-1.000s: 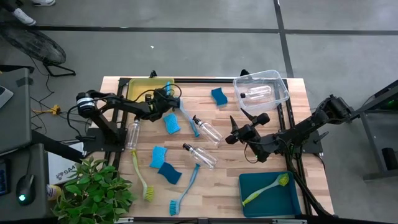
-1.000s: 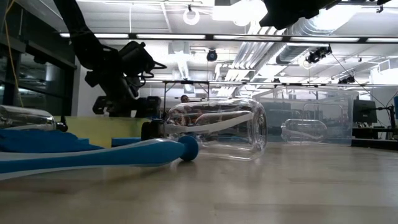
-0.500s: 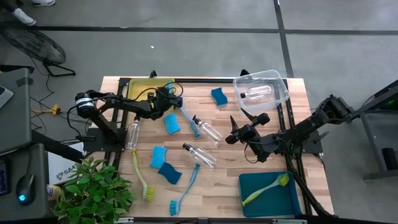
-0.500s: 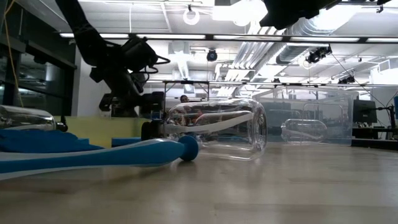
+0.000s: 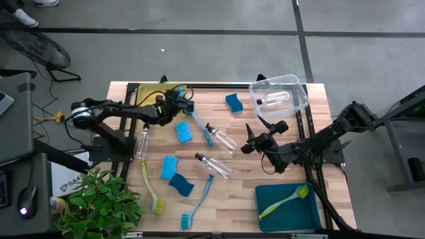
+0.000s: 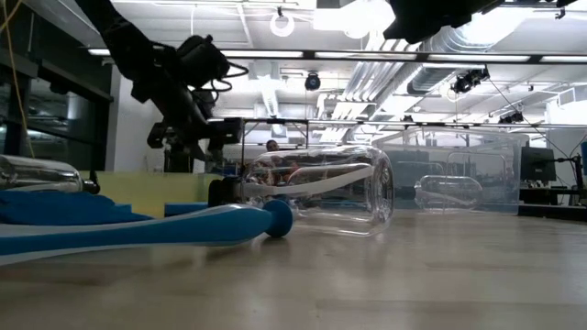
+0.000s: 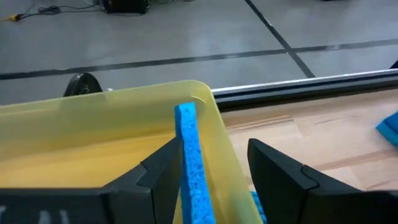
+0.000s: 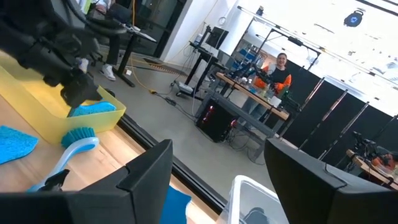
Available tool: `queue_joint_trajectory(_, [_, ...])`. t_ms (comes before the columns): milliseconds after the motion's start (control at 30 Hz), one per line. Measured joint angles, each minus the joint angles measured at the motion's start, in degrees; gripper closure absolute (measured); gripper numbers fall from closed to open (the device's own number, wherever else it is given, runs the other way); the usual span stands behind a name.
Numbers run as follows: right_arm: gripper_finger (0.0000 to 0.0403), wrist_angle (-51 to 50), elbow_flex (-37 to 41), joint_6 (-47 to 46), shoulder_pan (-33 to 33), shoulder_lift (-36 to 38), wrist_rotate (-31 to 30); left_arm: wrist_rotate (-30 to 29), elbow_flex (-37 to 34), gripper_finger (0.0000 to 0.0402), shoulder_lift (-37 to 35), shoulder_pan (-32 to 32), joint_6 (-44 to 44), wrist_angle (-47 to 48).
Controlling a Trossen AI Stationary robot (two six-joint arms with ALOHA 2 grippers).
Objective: Pick & Place Kitchen Sink Supplies
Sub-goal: Put the blue dish brush into the blue bin
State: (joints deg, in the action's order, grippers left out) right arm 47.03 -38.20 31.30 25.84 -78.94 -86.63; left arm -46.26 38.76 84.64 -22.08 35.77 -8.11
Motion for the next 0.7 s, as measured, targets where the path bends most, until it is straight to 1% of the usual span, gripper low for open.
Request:
queue_joint_trajectory(167, [0.0155,0.0,0.0,-0.03,0.94,0.0,-0.11,2.51,0.0,0.0222,-4.31,1.55,-2.24,0.91])
queue_joint_trajectory(300, [0.0155,0.0,0.0,-0.03,1.9,0.0,-0.75,6.22,0.0,0.0222,-7.62,4.04,-7.98,0.48])
queue_joint_trajectory(333, [0.0155,0.0,0.0,-0.03,2.19,0.0,-0.99,8.34,0.0,0.0222,-8.36,4.58,-10.88,0.61])
queue_joint_trajectory(433, [0.0155,-0.02,0.0,0.0,2.91,0.0,-1.39,17.3,0.0,0.0222,-10.34,5.38,-20.36,0.03])
queue_joint_trajectory(600, [0.0155,-0.61,0.0,0.0,3.67,0.0,-1.38,30.21,0.0,0.0222,-11.1,5.2,-29.48,0.26])
queue_joint_trajectory(700, [0.0155,-2.28,0.0,-1.09,3.86,0.0,-1.35,35.92,0.0,0.0222,-10.83,5.25,-35.7,0.48])
